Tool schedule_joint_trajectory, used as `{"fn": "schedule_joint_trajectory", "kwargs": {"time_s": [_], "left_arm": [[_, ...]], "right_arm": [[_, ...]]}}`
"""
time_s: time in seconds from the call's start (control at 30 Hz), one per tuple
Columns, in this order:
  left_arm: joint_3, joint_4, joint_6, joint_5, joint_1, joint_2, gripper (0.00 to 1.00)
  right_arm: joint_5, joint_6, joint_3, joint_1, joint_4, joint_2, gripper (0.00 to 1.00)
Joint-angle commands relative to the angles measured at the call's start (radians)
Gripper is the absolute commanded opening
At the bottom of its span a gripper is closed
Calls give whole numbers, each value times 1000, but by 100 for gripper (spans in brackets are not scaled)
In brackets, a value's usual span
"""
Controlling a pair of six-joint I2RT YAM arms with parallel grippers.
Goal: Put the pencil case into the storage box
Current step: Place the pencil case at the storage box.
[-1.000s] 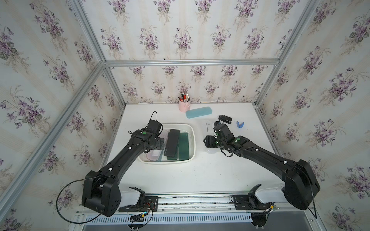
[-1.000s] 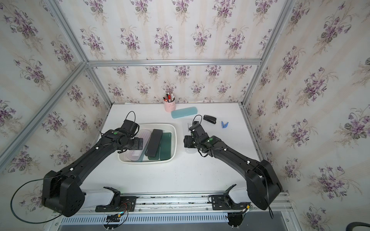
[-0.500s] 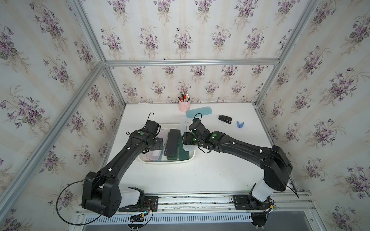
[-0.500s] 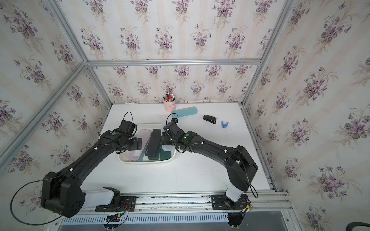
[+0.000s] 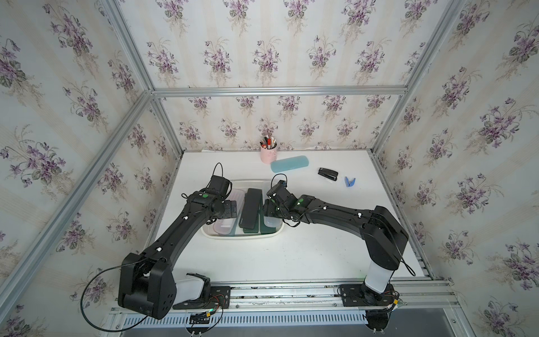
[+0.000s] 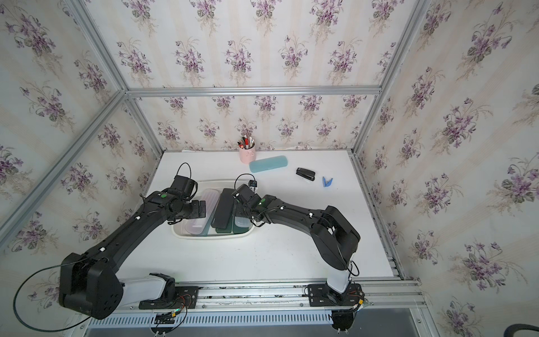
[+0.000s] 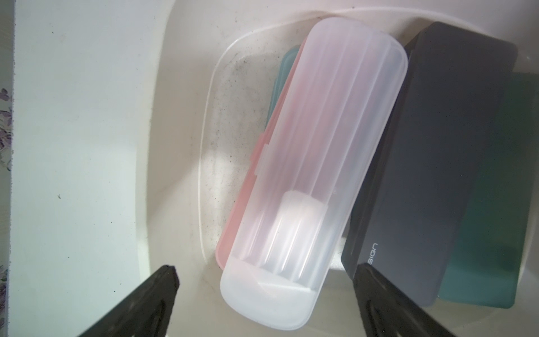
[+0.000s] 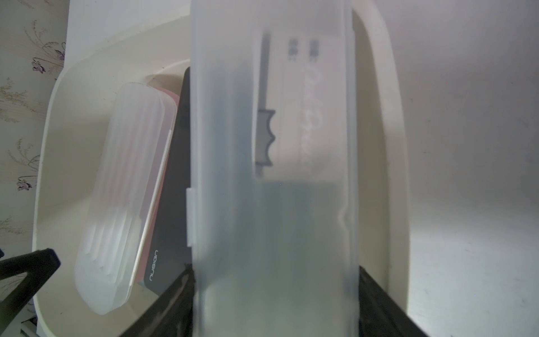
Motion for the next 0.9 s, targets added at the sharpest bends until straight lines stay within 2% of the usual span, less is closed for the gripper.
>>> {"fn": "schedule_joint_trajectory", "kwargs": {"time_s": [0.0, 0.17, 0.33, 0.53, 0.67, 0.73, 0.87], "left_arm": [[-3, 9, 8, 10, 3, -2, 99], [-6, 11, 10, 13, 2, -1, 99], [-8, 12, 9, 18, 3, -4, 99], [-9, 12, 7, 11, 2, -5, 99], [-12, 1, -3, -10, 7, -33, 99], [-7, -8, -8, -8, 13, -46, 99], [24, -34, -10, -14, 25, -46, 99]], "right_arm": [[2, 36, -2, 4, -3, 3, 83], [-2, 20, 47, 30, -21, 30, 100], [27, 8, 86, 42, -75, 43, 100], [83, 12, 21, 44, -57, -36, 100], [188, -60, 6, 36, -73, -115, 99], [210, -125, 34, -5, -108, -134, 99], [134, -271, 107, -183, -134, -104, 99]]}}
